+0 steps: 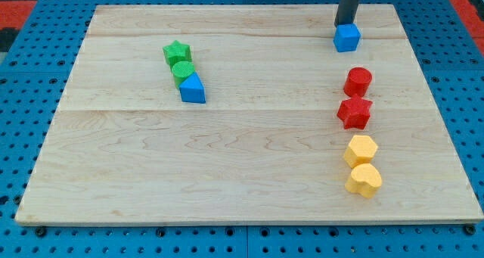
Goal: Slide the green star to the top of the blue cube
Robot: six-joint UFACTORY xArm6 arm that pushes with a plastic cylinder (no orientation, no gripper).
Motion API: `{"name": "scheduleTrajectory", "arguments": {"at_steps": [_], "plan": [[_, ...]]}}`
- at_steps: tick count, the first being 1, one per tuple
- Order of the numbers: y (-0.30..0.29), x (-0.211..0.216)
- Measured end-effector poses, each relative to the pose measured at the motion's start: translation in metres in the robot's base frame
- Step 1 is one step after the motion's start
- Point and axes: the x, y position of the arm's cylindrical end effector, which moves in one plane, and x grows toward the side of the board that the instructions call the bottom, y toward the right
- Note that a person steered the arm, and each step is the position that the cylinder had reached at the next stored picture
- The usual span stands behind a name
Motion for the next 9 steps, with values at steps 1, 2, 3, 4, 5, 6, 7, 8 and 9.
{"name": "scheduleTrajectory", "arguments": {"at_steps": [1, 2, 3, 4, 5, 6, 7, 8, 9], "plan": [[0.002, 0.018], [0.002, 0.033], [0.002, 0.043], [-0.001, 0.044], [-0.017, 0.01], [-0.123, 0.0], [-0.246, 0.0], [-0.342, 0.016], [-0.381, 0.06]]}}
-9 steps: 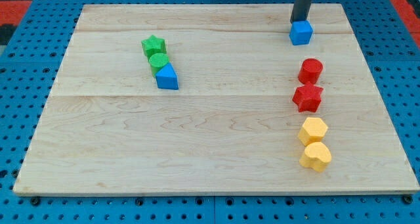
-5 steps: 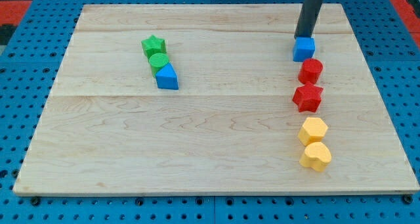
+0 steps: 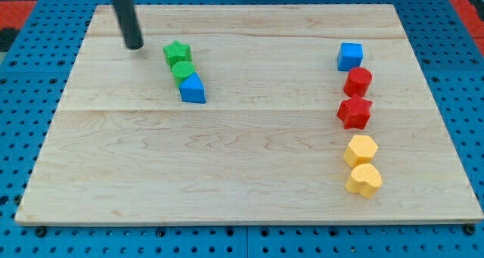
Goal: Slide the green star to the top of the blue cube
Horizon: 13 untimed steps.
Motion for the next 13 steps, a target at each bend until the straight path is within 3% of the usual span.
{"name": "scheduleTrajectory", "arguments": {"at_steps": [3, 5, 8, 9, 10, 11, 13], "plan": [[0.106, 0.012], [0.108, 0.04], [0.242, -0.008], [0.184, -0.008], [0.191, -0.02], [0.22, -0.044], [0.313, -0.046]]}}
